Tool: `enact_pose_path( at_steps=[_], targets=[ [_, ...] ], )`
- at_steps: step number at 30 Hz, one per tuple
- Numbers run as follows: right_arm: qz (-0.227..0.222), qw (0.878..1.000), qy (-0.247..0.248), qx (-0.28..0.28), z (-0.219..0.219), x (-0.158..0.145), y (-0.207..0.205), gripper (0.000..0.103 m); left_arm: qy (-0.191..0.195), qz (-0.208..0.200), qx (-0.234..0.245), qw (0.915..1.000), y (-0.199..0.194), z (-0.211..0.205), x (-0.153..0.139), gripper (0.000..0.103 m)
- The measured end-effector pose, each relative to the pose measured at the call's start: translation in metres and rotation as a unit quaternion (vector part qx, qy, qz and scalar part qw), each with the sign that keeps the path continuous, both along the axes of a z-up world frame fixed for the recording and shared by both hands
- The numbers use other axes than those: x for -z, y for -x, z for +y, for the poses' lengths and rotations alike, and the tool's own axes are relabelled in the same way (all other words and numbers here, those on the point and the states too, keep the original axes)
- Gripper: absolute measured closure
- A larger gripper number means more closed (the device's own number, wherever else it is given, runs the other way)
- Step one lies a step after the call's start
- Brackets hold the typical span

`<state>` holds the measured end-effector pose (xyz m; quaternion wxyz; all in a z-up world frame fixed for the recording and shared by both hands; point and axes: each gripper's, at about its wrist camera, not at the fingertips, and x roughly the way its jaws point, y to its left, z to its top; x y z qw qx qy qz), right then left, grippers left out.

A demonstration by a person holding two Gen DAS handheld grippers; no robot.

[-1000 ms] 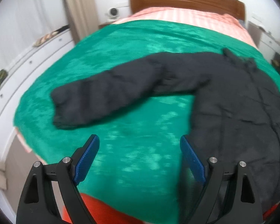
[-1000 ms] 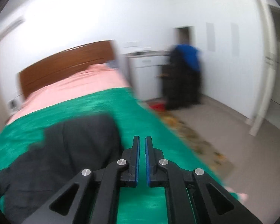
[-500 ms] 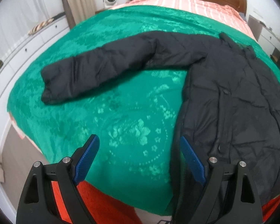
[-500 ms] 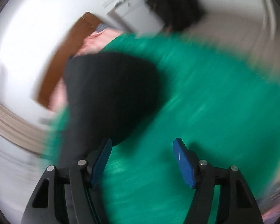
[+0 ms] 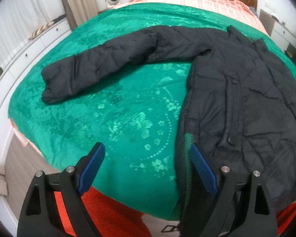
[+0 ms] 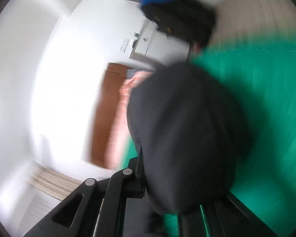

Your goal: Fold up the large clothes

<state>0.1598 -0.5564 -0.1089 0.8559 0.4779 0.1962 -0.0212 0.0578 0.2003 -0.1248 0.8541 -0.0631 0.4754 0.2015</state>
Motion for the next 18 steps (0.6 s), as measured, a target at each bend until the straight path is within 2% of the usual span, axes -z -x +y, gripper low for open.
enact_pose_path(
  at_steps=[1,2,3,4,7,9,10,12,14,16,18],
  targets=[
    [0.027,0.996,0.089,0.003,0.006,-0.018,0.001,0.095,-0.002,0.001,0.0,1.0,-0.001,0.001,0.001,0.014],
    [0.059,0.982,0.18,0.003,0.018,-0.03,-0.001,0.095,-0.002,0.003,0.0,1.0,-0.002,0.001,0.004,0.014],
    [0.095,0.963,0.254,-0.001,0.031,-0.033,-0.005,0.094,0.001,0.003,-0.001,1.0,-0.003,0.001,0.006,0.014],
    [0.151,0.939,0.309,-0.017,0.042,-0.022,-0.015,0.094,0.004,0.003,-0.002,1.0,-0.004,0.001,0.009,0.014],
    [0.255,0.908,0.33,-0.038,0.044,0.021,-0.028,0.086,0.023,-0.003,0.002,0.9997,-0.006,-0.002,0.012,0.014],
    [0.293,0.893,0.34,-0.037,0.04,0.038,-0.025,0.064,0.015,-0.003,0.006,0.9999,-0.004,-0.004,0.01,0.014],
    [0.288,0.891,0.351,-0.029,0.034,0.033,-0.021,0.061,0.016,-0.002,0.009,0.9998,-0.003,-0.004,0.01,0.014],
    [0.274,0.892,0.359,-0.019,0.029,0.013,-0.007,0.037,0.032,-0.006,0.022,0.9992,0.002,0.0,0.008,0.013],
    [0.242,0.91,0.336,-0.033,0.021,-0.006,0.007,0.03,0.063,-0.011,0.037,0.9973,0.009,0.006,0.009,0.01],
    [0.203,0.933,0.284,-0.089,0.049,-0.011,0.028,0.024,0.101,-0.013,0.051,0.9935,0.011,0.008,0.014,0.009],
    [0.172,0.944,0.211,-0.186,0.081,-0.007,0.046,0.017,0.137,-0.006,0.069,0.9882,0.009,0.005,0.022,0.009]
  ],
)
